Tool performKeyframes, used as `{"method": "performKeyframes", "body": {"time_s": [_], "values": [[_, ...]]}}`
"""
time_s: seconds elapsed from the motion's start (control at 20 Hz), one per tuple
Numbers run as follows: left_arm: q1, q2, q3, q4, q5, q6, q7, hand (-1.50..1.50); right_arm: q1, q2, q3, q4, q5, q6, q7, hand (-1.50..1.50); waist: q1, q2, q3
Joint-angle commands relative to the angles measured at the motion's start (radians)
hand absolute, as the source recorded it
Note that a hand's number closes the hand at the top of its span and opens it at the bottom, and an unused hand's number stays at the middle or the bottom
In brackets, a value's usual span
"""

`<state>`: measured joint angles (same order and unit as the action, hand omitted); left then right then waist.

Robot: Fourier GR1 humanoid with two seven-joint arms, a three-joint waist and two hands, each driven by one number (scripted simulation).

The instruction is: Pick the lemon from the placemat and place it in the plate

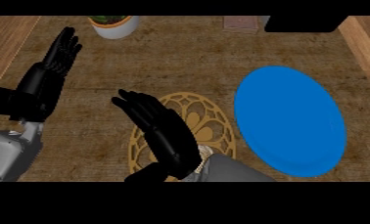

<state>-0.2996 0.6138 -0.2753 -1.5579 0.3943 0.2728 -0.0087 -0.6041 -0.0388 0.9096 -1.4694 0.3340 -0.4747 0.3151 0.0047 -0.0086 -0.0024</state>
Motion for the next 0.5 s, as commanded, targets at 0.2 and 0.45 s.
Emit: {"method": "performKeyframes", "body": {"time_s": [0.2, 0.45], "values": [[0.034, -0.021, -0.007, 0.011, -0.024, 0.005, -0.024, 0.0, -0.199, -0.053, 0.042, -0.018, 0.046, 0.386, 0.504, -1.5, -0.015, -0.005, -0.002], [0.022, 0.013, 0.042, 0.001, 0.02, -0.046, 0.003, 0.0, -0.274, -0.01, 0.014, 0.013, -0.102, 0.645, 0.685, -1.5, 0.005, 0.003, 0.0]]}}
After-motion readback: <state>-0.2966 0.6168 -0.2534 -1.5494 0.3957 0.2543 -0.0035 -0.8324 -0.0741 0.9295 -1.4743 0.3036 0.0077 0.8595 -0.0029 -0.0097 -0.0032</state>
